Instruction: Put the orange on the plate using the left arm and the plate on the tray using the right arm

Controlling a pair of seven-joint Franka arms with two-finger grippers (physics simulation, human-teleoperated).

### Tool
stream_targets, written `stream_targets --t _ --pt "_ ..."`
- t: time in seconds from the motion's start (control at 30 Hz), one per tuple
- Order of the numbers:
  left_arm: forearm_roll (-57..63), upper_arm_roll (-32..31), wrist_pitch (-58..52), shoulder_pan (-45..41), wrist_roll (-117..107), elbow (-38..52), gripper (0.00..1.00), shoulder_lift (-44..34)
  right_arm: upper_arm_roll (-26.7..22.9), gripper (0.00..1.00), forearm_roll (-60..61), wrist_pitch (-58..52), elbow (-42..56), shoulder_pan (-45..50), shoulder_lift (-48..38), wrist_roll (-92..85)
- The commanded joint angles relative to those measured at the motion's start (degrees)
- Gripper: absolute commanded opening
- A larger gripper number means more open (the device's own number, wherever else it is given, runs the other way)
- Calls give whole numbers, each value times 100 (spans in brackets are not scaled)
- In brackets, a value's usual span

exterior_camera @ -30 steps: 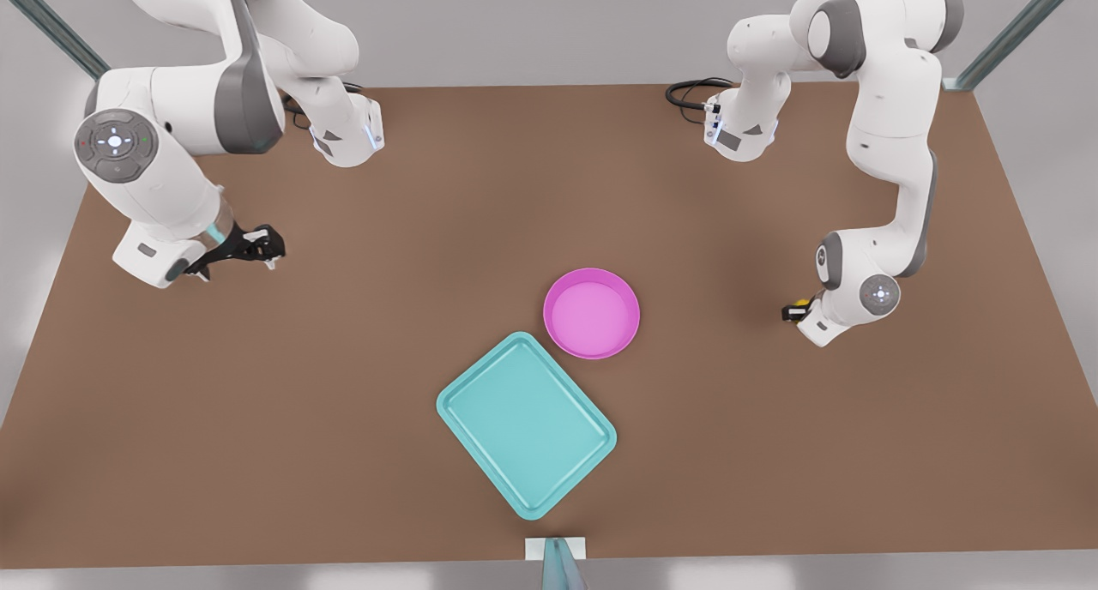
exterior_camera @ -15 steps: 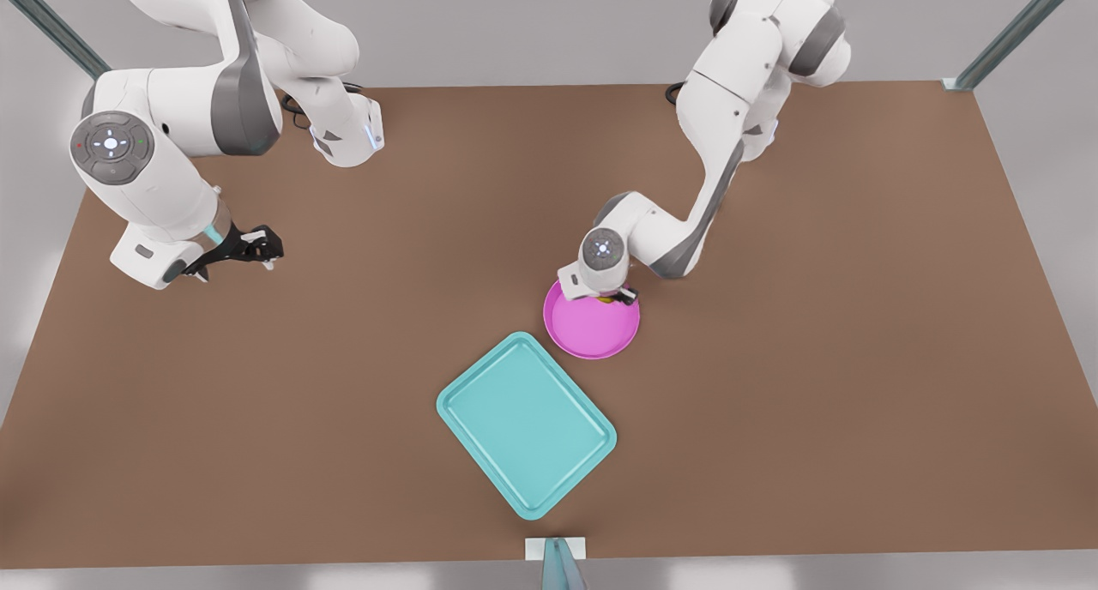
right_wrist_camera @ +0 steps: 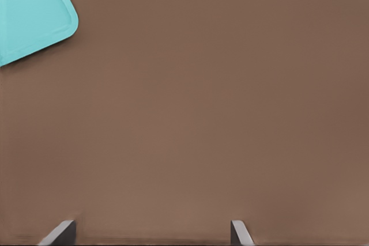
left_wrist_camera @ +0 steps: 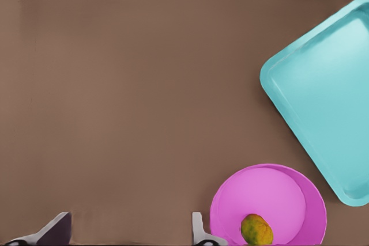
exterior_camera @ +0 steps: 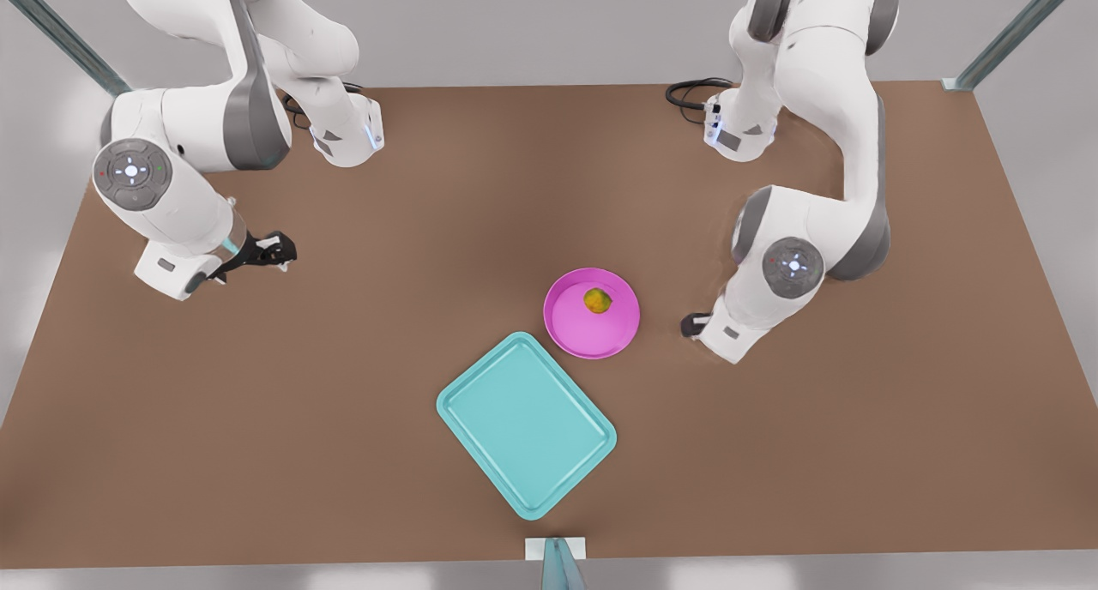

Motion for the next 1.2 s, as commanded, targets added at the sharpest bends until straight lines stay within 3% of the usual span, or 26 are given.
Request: stream_targets --t 0.0,0.03,0.1,0.13,0.27,0.4,0.63,0.9,1.17 --pt "-145 798 -2483 49 2008 167 100 -364 29 100 507 499 -439 262 -11 149" --pt "-162 896 -2456 258 2228 203 100 -557 29 100 805 886 -817 377 -2 693" --pt "-66 -580 -2159 1559 2229 150 100 -777 29 100 1069 1501 -1318 693 85 1669" --pt "48 -722 -1763 1701 2237 1 100 -953 29 100 1139 1694 -1432 755 173 1959" --pt "119 -669 -1753 1674 2334 71 100 -882 29 100 1403 3082 -2197 1282 278 3074" --pt "49 -564 -1972 1736 2343 308 100 -979 29 100 1833 3944 -1899 1704 1271 3893" --pt "101 -555 -2158 1710 2237 273 100 -970 29 100 2308 5351 -1696 2495 2159 4649" --pt "101 -564 -1982 1727 2317 264 100 -821 143 100 2924 5368 -1582 2653 2652 4623" --pt "119 -555 -2131 1701 2325 255 100 -918 134 100 2994 5579 -747 2978 3513 4623"
